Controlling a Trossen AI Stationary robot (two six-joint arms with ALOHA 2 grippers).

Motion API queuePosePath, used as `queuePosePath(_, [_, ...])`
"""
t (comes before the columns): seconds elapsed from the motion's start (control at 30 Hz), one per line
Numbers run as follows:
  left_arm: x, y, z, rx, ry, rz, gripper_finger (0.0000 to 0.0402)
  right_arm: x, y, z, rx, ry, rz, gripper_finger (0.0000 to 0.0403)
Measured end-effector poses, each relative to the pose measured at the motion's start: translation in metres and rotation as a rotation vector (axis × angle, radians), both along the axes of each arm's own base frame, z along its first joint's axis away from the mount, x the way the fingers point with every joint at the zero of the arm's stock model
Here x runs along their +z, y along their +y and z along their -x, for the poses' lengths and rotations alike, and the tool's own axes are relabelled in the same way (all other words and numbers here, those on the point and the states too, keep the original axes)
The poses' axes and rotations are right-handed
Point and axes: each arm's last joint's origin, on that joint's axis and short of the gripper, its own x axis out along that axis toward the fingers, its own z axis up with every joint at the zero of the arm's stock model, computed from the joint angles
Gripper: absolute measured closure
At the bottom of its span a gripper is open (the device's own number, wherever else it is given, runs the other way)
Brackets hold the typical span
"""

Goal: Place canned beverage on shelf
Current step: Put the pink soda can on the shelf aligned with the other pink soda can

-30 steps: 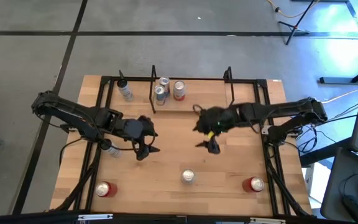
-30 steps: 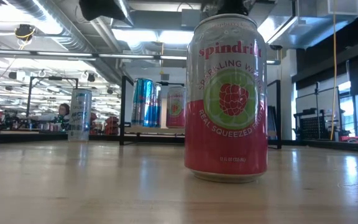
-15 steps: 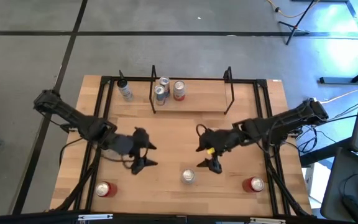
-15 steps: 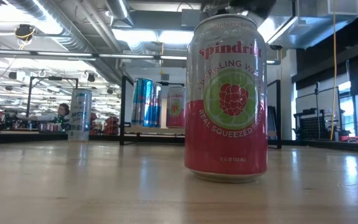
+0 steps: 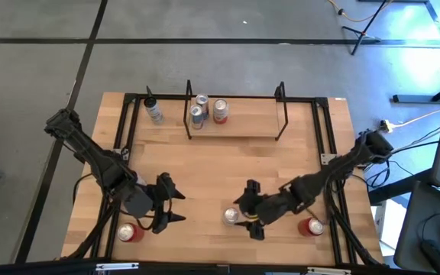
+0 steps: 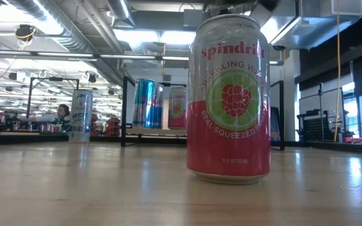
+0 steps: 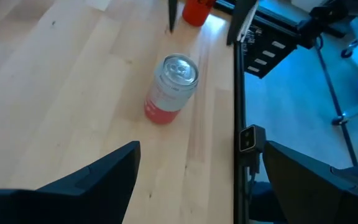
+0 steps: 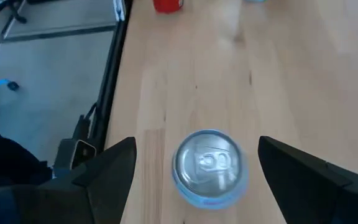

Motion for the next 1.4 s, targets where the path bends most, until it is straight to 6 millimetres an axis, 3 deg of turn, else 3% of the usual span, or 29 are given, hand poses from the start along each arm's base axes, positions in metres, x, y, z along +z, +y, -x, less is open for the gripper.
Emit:
queuePosePath(0.13, [0.001, 0.002, -0.002, 0.026, -0.014, -0.008, 0.0076, -0.018, 0.007, -0.003, 0.021, 0.06, 0.033, 0.0081])
queuePosePath(0.3, [-0.003, 0.001, -0.005, 0.035, -0.01, -0.029, 0.0076, -0.021, 0.001, -0.008, 0.002, 0.059, 0.075, 0.0081])
queuePosePath(0.6, [-0.028, -0.026, -0.01, -0.026, 0.071, -0.05, 0.0076, -0.024, 0.004, -0.013, 0.006, 0.043, 0.043, 0.0081])
queuePosePath(0.83, [-0.041, -0.034, -0.014, -0.027, 0.111, -0.053, 0.0076, -0.046, 0.009, -0.019, -0.013, 0.086, 0.085, 0.0082])
queuePosePath(1.13, [-0.041, -0.035, -0.014, -0.029, 0.121, -0.026, 0.0076, -0.071, 0.017, -0.031, -0.024, 0.099, 0.087, 0.0083])
queuePosePath(1.4, [-0.04, -0.035, -0.013, -0.035, 0.127, -0.012, 0.0076, -0.072, 0.009, -0.036, -0.056, 0.086, 0.113, 0.0157])
